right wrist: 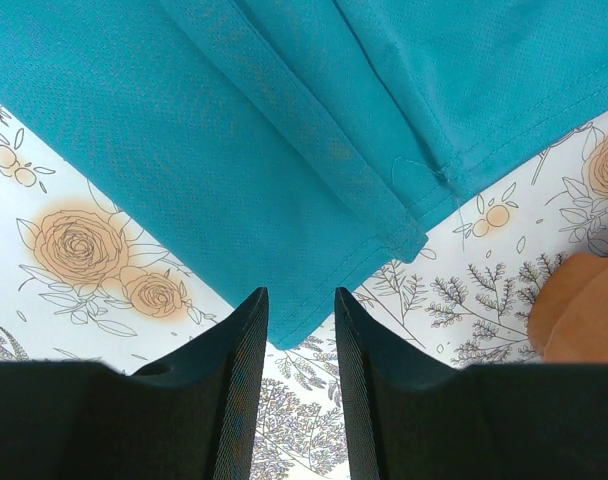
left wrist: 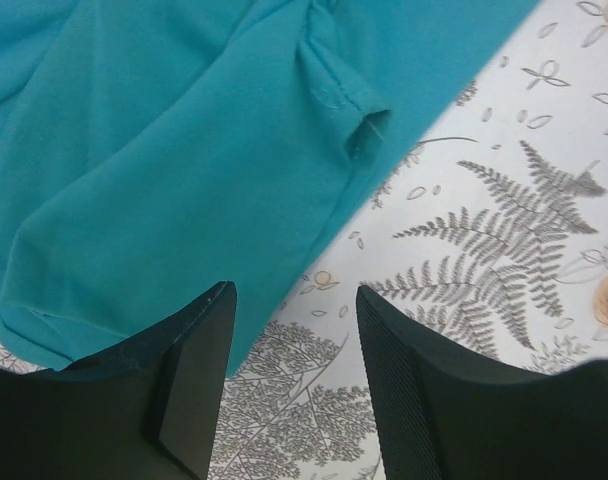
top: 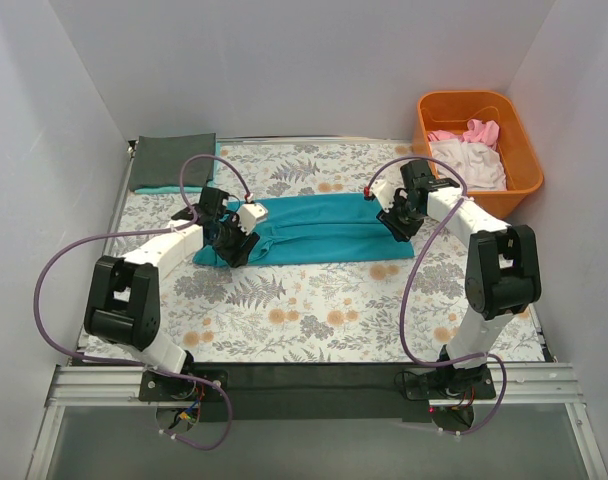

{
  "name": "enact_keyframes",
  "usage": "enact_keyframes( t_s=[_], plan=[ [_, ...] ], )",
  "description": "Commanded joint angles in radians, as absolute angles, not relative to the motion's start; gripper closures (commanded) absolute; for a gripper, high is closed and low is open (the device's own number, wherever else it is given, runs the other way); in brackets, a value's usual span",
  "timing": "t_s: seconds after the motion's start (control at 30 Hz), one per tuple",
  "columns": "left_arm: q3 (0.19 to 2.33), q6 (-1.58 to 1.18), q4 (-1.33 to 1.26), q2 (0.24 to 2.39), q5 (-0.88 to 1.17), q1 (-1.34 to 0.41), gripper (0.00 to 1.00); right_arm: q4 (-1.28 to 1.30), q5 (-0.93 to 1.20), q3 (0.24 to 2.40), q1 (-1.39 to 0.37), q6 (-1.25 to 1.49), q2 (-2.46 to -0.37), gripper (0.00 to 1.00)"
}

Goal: Fold and stack the t-shirts
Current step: Fold the tshirt

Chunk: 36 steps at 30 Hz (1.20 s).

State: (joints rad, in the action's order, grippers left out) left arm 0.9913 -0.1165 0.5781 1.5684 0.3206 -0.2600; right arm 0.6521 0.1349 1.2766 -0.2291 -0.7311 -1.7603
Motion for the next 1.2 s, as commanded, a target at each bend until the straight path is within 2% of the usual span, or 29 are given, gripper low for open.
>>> enact_keyframes(
  t_s=[0.0, 0.27, 0.5, 0.6, 0.83, 0.93, 1.17],
  plan=[
    [0.974, -0.103, 0.496, 1.581, 0.258, -0.273, 0.52, 0.658, 0.156, 1.276, -0.225, -0.713, -1.756, 0.66],
    [0.951, -0.049, 0.482, 1.601, 0.245, -0.275, 0.62, 0.661, 0.152, 1.276, -0.225, -0.718, -1.778, 0.66],
    [0.927, -0.008, 0.451, 1.605, 0.181, -0.275, 0.64, 0.661, 0.149, 1.276, -0.224, -0.726, -1.792, 0.66],
    [0.928, -0.005, 0.442, 1.600, 0.175, -0.275, 0.71, 0.660, 0.144, 1.279, -0.225, -0.727, -1.796, 0.66],
    [0.965, -0.005, 0.465, 1.586, 0.175, -0.275, 0.75, 0.663, 0.144, 1.281, -0.225, -0.732, -1.796, 0.66],
    [0.974, -0.005, 0.465, 1.588, 0.175, -0.273, 0.81, 0.663, 0.144, 1.281, -0.225, -0.732, -1.799, 0.66],
    [1.031, -0.005, 0.498, 1.600, 0.183, -0.273, 0.86, 0.667, 0.147, 1.284, -0.225, -0.736, -1.799, 0.66]
  ],
)
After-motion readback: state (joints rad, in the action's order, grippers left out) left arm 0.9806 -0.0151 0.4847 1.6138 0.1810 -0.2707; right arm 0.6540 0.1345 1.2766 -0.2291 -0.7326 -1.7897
